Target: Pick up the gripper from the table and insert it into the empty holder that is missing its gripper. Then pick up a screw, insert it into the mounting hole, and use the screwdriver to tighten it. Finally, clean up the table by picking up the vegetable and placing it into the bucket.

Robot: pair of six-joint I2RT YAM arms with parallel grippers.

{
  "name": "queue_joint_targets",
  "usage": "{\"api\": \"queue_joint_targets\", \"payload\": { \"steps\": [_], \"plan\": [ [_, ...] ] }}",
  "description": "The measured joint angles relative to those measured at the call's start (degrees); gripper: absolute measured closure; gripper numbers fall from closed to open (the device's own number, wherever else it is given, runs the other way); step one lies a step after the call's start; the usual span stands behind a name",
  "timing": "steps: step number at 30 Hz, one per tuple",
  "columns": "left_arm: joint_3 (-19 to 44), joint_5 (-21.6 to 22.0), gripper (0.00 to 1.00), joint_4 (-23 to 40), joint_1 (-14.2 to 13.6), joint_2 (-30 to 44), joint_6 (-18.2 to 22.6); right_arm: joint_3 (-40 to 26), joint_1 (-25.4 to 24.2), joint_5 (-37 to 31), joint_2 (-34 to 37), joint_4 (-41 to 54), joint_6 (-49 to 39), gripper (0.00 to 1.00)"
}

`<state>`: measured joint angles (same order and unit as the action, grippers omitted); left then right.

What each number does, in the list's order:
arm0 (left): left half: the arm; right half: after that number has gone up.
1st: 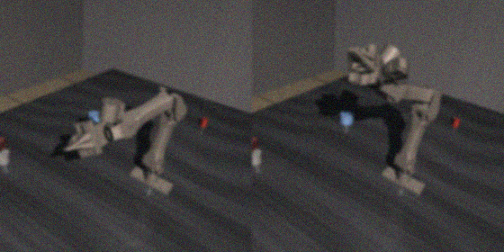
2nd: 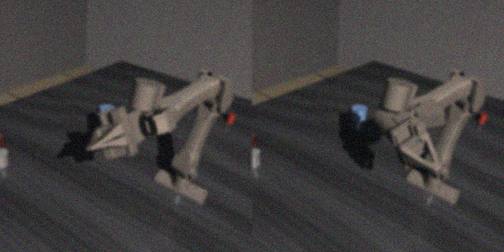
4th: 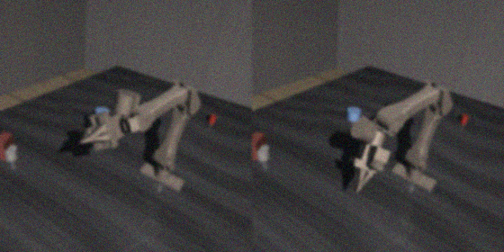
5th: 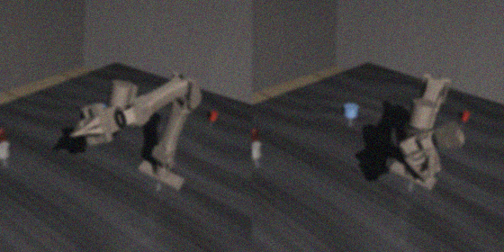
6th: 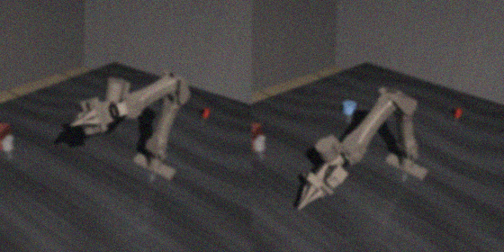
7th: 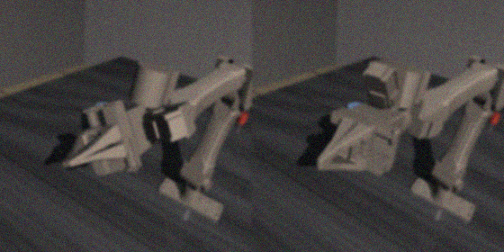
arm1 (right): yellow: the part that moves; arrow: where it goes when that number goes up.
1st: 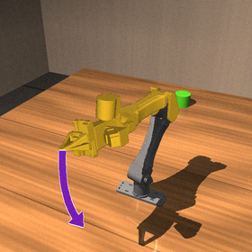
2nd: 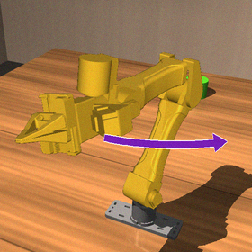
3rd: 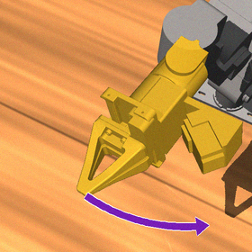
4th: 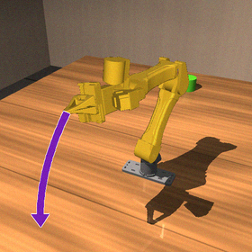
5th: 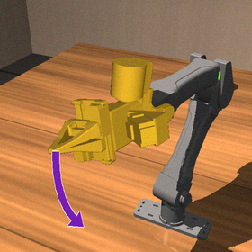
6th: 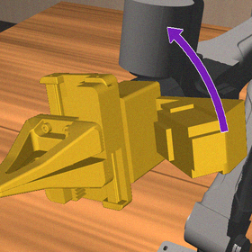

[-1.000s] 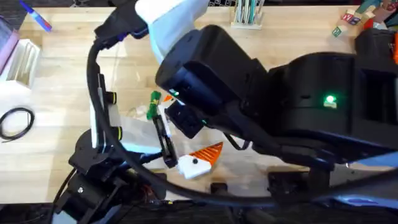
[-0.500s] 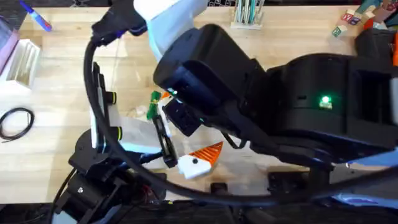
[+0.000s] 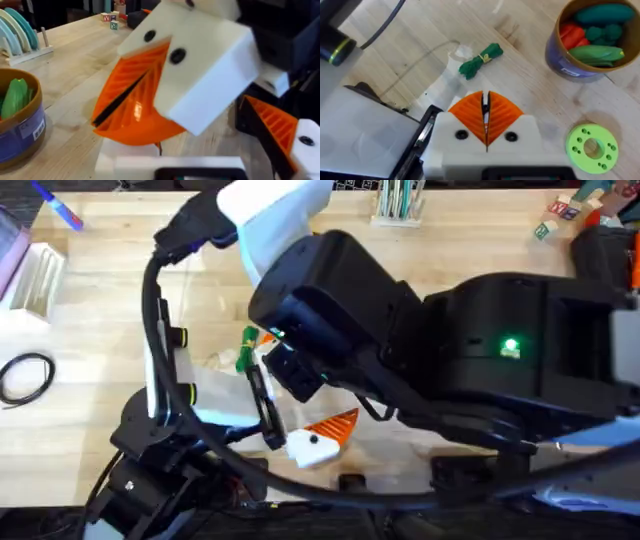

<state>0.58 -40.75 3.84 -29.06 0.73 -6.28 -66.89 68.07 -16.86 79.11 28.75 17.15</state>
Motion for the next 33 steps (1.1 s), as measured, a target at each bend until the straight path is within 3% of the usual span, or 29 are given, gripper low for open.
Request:
{"api": "queue_joint_targets", "payload": {
  "steps": [30, 31, 33],
  "plan": [
    [0.0, -0.3, 0.014, 0.0, 0.0, 0.0, -0.4, 0.0, 0.0, 1.7, -0.7, 2.0, -0.5, 0.997],
    [0.0, -0.2, 0.014, 0.0, 0.0, 0.0, -0.4, 0.0, 0.0, 1.7, -0.7, 2.0, -0.4, 0.990],
    [0.0, -0.2, 0.014, 0.0, 0.0, 0.0, -0.4, 0.0, 0.0, 2.0, -0.7, 2.1, -0.5, 0.886]
  ]
}}
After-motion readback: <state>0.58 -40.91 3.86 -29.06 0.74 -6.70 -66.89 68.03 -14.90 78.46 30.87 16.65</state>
